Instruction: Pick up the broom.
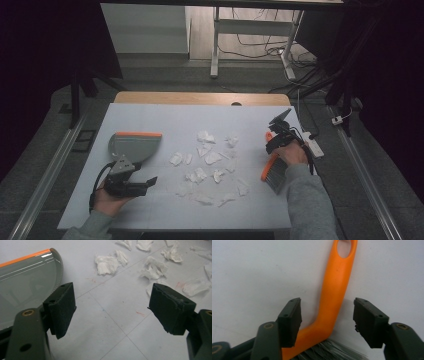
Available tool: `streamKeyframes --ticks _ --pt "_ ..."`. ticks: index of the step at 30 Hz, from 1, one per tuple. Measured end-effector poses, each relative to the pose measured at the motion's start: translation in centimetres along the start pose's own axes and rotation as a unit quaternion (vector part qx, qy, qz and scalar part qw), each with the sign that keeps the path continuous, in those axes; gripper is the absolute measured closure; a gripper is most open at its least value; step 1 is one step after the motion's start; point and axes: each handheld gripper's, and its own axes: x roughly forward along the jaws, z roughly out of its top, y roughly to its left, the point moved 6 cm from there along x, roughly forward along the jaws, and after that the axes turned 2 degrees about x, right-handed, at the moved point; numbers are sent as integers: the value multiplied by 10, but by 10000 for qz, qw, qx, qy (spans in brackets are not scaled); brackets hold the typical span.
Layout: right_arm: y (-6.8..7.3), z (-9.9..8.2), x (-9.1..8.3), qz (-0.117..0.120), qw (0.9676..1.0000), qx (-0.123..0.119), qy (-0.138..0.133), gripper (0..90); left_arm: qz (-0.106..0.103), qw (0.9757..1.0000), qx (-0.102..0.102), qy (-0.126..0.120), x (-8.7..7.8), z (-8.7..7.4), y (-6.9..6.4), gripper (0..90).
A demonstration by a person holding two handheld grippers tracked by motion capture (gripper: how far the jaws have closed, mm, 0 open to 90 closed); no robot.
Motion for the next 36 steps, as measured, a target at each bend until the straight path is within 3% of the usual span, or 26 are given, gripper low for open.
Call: streamKeyframes --ticks 3,7,9,14,16,22,30,36 --pt "1 -1 4 9 9999 104 66 430 -1 10000 11 -5 0 0 -1 223" --pt "0 -3 6 -150 9995 219 147 456 7 10000 8 -4 0 0 0 223" --pt "-2 -5 9 -97 9993 278 243 470 6 10000 6 2 0 0 0 223" --pt "-4 -8 9 19 9984 542 153 534 18 10000 5 -1 0 0 0 223" --pt "-2 -8 9 -8 9984 545 158 626 21 10000 0 -5 0 0 0 223" --pt "0 -8 8 31 9985 523 129 698 31 10000 -3 -12 -1 0 -1 223" --pt "-7 -14 0 419 9983 409 -2 703 43 10000 -24 -18 -1 0 1 222" --pt "-15 -20 -22 944 9937 454 -387 705 58 10000 -36 -26 -1 -1 2 223"
